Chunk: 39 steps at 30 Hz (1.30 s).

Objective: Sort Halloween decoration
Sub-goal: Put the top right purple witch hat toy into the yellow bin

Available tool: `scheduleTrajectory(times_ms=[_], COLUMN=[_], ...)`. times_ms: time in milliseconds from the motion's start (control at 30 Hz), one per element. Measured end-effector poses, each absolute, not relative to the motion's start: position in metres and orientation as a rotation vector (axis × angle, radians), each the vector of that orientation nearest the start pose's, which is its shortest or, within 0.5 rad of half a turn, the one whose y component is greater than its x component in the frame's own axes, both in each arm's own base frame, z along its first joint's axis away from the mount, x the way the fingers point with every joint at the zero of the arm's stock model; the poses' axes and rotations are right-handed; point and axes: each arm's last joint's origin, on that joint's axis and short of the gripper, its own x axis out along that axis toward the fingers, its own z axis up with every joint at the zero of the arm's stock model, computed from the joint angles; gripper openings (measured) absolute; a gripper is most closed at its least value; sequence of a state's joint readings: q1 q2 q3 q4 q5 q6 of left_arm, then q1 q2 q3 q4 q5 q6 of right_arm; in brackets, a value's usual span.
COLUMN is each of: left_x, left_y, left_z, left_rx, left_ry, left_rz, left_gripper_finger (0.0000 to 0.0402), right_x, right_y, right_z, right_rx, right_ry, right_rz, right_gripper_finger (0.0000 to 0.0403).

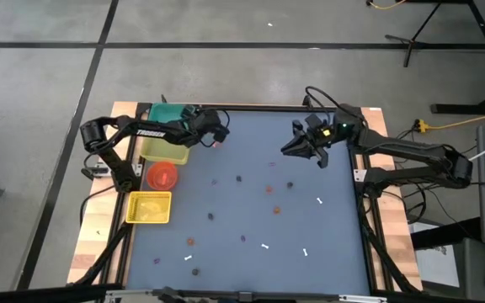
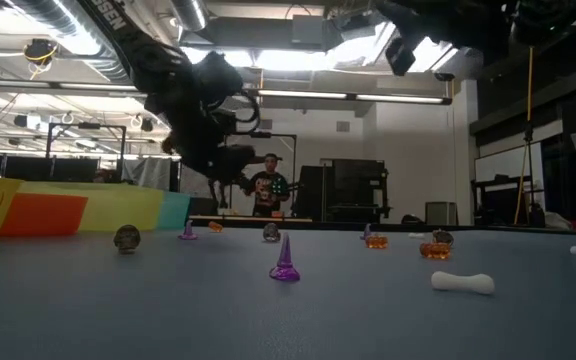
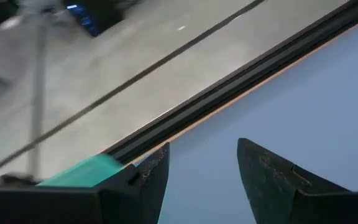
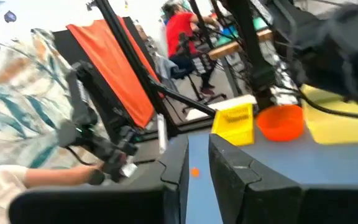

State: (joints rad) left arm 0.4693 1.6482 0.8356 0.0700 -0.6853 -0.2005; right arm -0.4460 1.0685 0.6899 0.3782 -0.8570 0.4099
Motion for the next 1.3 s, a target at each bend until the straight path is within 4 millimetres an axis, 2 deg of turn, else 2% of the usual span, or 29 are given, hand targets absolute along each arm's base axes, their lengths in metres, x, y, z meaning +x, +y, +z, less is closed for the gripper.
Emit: scheduleTrajectory(times_ms=[300,467,600,733,900,1133,1300], left_x=[0.304,0.319,0.33,0.338,0.346,0.364,0.38], left_y=[0.138,0.113,0.087,0.064,0.049,0.054,0.061], left_z=[0.179,0.186,0.192,0.199,0.201,0.17,0.15], left_rx=[-0.227,-0.239,-0.154,-0.083,-0.058,-0.026,-0.042], left_ry=[0.501,0.43,0.387,0.318,0.225,0.136,0.143], left_rz=[0.702,0.49,0.383,0.336,0.326,0.333,0.346], left_gripper_finger=[0.0172,0.0172,0.0172,0.0172,0.0172,0.0172,0.0172], right_x=[0.212,0.211,0.21,0.21,0.21,0.209,0.209], right_y=[-0.088,-0.091,-0.093,-0.095,-0.096,-0.095,-0.095], right_z=[0.282,0.272,0.268,0.268,0.268,0.266,0.265], right_rx=[0.374,0.328,0.305,0.292,0.275,0.282,0.286], right_ry=[0.212,0.278,0.314,0.319,0.319,0.335,0.345], right_rz=[0.254,0.1,-0.006,-0.08,-0.088,-0.089,-0.089], right_gripper_finger=[0.006,0.0059,0.0059,0.0059,0.0059,0.006,0.006])
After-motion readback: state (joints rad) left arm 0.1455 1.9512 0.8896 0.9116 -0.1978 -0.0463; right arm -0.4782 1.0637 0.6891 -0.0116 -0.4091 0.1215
